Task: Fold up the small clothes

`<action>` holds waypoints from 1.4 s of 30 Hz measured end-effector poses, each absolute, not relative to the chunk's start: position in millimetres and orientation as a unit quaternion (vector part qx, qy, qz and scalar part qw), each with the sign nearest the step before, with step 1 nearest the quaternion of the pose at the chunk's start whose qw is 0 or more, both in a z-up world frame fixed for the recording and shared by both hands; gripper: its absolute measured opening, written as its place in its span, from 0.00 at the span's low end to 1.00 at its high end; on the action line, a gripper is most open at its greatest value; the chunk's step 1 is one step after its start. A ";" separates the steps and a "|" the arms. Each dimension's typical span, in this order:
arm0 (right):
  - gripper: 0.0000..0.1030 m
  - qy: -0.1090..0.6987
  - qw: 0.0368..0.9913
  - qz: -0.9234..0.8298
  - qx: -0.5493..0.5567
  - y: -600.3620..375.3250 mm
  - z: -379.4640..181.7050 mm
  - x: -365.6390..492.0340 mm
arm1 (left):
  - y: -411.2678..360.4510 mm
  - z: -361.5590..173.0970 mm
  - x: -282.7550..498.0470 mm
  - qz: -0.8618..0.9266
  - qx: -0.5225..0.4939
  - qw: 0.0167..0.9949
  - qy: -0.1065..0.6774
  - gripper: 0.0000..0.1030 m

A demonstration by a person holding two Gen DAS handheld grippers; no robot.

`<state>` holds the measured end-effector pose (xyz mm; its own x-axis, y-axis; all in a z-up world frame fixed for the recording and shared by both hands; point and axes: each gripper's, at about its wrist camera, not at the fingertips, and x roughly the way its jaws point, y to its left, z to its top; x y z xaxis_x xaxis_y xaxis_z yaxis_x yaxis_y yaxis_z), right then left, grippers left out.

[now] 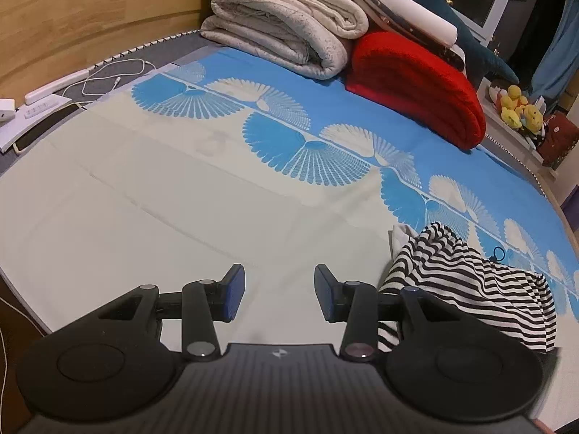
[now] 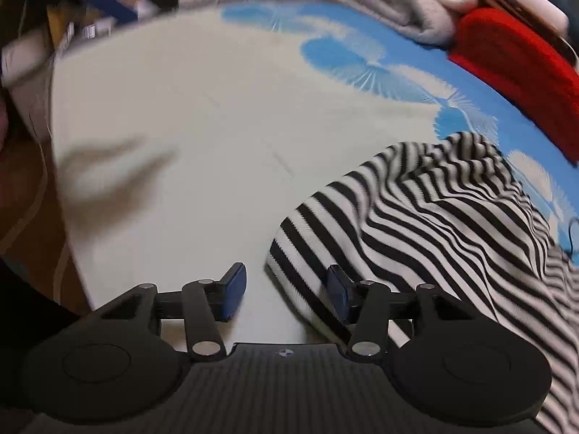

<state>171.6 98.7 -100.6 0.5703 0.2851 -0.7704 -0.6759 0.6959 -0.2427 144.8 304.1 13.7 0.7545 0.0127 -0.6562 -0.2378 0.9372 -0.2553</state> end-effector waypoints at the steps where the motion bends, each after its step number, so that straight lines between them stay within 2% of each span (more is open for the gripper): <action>1: 0.49 0.363 0.844 0.279 -0.279 102.2 -103.6 173.1 | 303.9 13.9 145.1 0.068 -0.164 0.922 0.343 0.45; 3: 0.47 0.357 0.849 0.269 -0.280 105.3 -104.5 177.2 | 306.0 14.2 146.0 0.068 -0.166 0.923 0.341 0.45; 4: 0.34 0.358 0.853 0.261 -0.277 105.2 -104.8 179.9 | 307.3 14.0 145.6 0.068 -0.167 0.923 0.341 0.45; 6: 0.20 0.357 0.857 0.244 -0.281 106.2 -106.2 183.2 | 311.0 14.3 145.8 0.069 -0.170 0.922 0.340 0.45; 10: 0.06 0.348 0.863 0.242 -0.275 107.1 -103.0 182.1 | 318.3 13.7 144.0 0.073 -0.178 0.921 0.338 0.45; 20: 0.05 0.289 0.898 0.274 -0.189 134.8 -49.7 160.8 | 317.7 11.8 139.0 0.082 -0.177 0.921 0.339 0.45; 25: 0.05 0.264 0.921 0.284 -0.046 120.8 -2.4 159.9 | 318.1 13.9 141.3 0.094 -0.184 0.920 0.333 0.45; 29: 0.05 0.242 0.938 0.208 0.135 36.7 35.6 169.2 | 311.8 14.8 146.8 0.092 -0.192 0.918 0.335 0.45; 34: 0.05 0.204 0.940 0.055 0.266 -123.5 37.5 131.8 | 283.5 19.1 160.3 0.073 -0.176 0.922 0.336 0.45; 38: 0.05 0.249 0.913 -0.110 0.303 -233.8 -3.8 93.4 | 251.0 20.3 175.4 0.051 -0.164 0.924 0.341 0.45; 41: 0.06 0.362 0.858 -0.178 0.316 -289.1 -47.2 87.1 | 218.8 19.1 188.9 0.029 -0.159 0.923 0.350 0.45; 42: 0.09 0.385 0.841 -0.191 0.328 -304.1 -55.3 83.9 | 204.8 18.3 193.2 0.019 -0.155 0.922 0.355 0.45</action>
